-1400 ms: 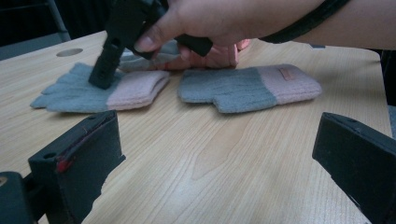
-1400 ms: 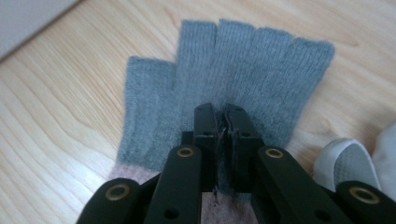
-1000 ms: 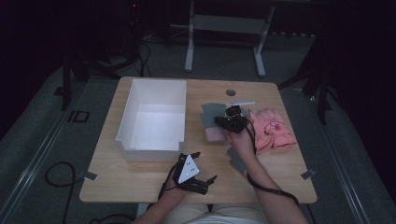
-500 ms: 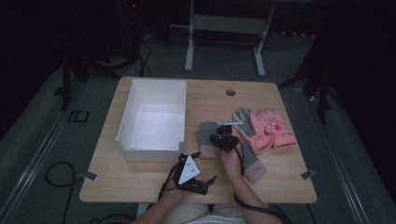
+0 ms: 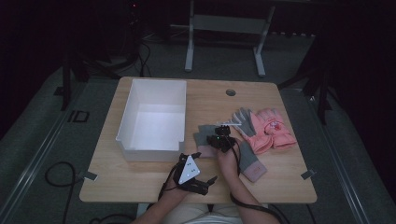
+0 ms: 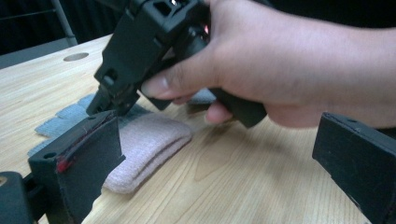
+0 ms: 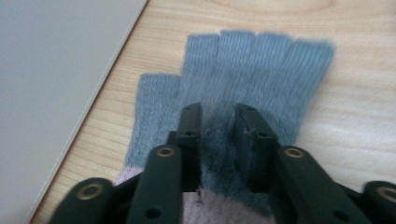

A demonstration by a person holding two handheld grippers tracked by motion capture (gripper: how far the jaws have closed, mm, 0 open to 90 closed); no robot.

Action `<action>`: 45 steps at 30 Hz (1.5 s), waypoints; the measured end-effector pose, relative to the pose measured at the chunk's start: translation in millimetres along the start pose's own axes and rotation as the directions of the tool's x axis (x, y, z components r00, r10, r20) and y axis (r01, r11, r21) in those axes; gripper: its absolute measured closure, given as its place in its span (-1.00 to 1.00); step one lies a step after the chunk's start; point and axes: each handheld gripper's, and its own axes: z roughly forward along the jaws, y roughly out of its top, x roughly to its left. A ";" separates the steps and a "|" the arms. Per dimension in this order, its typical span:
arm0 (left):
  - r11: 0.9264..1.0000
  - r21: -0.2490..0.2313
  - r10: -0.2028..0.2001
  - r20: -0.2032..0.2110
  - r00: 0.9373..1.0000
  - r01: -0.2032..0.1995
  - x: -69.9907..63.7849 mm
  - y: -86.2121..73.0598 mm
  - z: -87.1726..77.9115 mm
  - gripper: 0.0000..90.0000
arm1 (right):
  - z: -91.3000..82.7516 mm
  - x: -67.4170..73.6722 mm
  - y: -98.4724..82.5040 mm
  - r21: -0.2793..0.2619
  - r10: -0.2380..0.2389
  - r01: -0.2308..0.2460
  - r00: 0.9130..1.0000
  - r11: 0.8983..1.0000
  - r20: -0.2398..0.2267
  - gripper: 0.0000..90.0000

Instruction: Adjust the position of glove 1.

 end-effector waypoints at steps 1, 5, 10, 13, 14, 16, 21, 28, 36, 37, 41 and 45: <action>1.000 0.001 0.001 0.000 1.000 -0.001 0.0 0.0 0.1 -0.98 | -2.7 -1.2 2.4 0.000 -0.008 0.008 1.000 1.000 -0.007 0.50; 1.000 0.001 0.006 0.004 1.000 -0.006 -0.8 0.2 0.5 -0.98 | -20.4 -9.2 12.7 -0.034 -0.077 0.077 0.997 0.996 -0.010 0.38; 1.000 0.006 0.004 0.002 1.000 -0.004 -0.4 0.4 0.8 -0.98 | -40.2 -23.6 21.9 -0.054 -0.144 0.142 0.989 0.988 -0.021 0.17; 1.000 0.007 0.005 0.001 1.000 -0.005 -0.3 0.4 0.8 -0.98 | -49.8 -29.7 23.6 -0.058 -0.181 0.179 0.983 0.982 -0.031 0.07; 1.000 0.009 0.004 0.002 1.000 -0.004 -0.4 0.5 1.1 -0.98 | -53.3 -31.4 23.9 -0.060 -0.196 0.193 0.980 0.979 -0.037 0.04; 1.000 0.008 0.003 0.002 1.000 -0.003 -0.3 0.5 1.2 -0.98 | -60.3 -35.6 24.3 -0.064 -0.230 0.227 0.972 0.972 -0.046 0.02; 1.000 0.007 0.002 0.006 1.000 -0.002 -0.2 0.5 1.4 -0.98 | -78.1 -48.9 23.0 -0.075 -0.314 0.308 0.946 0.948 -0.085 0.09; 1.000 0.008 0.008 0.008 1.000 -0.008 -0.9 0.6 1.6 -0.98 | -95.8 -65.1 17.9 -0.086 -0.396 0.387 0.908 0.918 -0.136 0.17; 1.000 0.008 0.010 0.010 1.000 -0.010 -0.7 0.6 1.3 -0.98 | -110.0 -89.2 -5.8 -0.071 -0.485 0.481 0.853 0.874 -0.195 0.20; 1.000 0.010 0.009 0.009 1.000 -0.009 -0.7 0.7 1.7 -0.98 | -109.8 -92.9 -9.9 -0.059 -0.491 0.489 0.850 0.870 -0.194 0.22; 1.000 0.009 0.007 0.008 1.000 -0.007 -0.6 0.6 1.3 -0.98 | -105.9 -107.3 -25.4 0.005 -0.504 0.514 0.843 0.858 -0.189 0.26; 1.000 0.012 0.006 0.009 1.000 -0.006 -0.5 0.8 1.8 -0.98 | -100.5 -117.0 -36.1 0.044 -0.506 0.523 0.840 0.851 -0.195 0.30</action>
